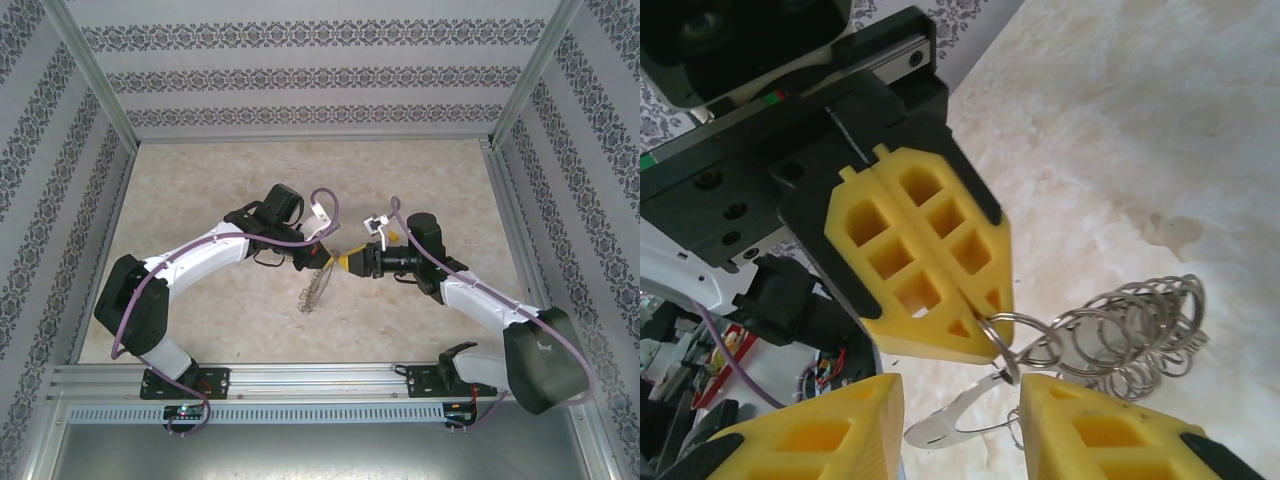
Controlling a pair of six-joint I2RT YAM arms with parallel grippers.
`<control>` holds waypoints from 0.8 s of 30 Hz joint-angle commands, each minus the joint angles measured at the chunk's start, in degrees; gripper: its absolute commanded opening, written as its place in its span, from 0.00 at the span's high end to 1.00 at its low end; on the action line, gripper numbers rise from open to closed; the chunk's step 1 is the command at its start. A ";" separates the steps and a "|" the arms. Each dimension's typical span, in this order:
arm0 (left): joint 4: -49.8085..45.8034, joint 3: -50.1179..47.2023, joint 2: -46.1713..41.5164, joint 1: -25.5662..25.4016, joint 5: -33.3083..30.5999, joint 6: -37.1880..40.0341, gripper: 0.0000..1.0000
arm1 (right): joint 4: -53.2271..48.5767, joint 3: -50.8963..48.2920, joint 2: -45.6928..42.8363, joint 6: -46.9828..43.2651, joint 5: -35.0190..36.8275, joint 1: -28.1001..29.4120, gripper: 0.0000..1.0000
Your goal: Put the keys on the keyring
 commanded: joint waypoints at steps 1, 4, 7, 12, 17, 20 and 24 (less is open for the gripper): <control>-1.14 1.71 -0.40 0.75 1.74 1.76 1.00 | 1.35 0.78 0.89 -0.03 0.18 1.48 0.64; -1.26 1.71 -0.48 0.74 1.74 1.76 1.00 | 1.49 1.67 2.49 -0.28 0.50 2.36 0.64; -1.26 1.58 -0.62 0.75 1.80 1.76 1.00 | 1.65 2.08 3.24 -0.42 0.64 2.68 0.64; -1.17 1.65 -0.65 0.74 2.15 1.68 1.00 | 1.63 2.32 3.07 -0.61 1.57 2.62 0.65; -1.26 1.57 -0.67 0.75 2.30 1.76 1.00 | 2.00 2.14 2.98 -0.39 2.44 1.85 0.65; -1.26 1.62 -0.59 0.75 2.38 1.68 1.00 | 2.31 2.60 3.06 -0.14 1.94 1.73 0.65; -1.09 1.62 -0.67 0.68 2.66 1.59 1.00 | 2.50 3.25 3.37 -0.02 1.21 1.79 0.65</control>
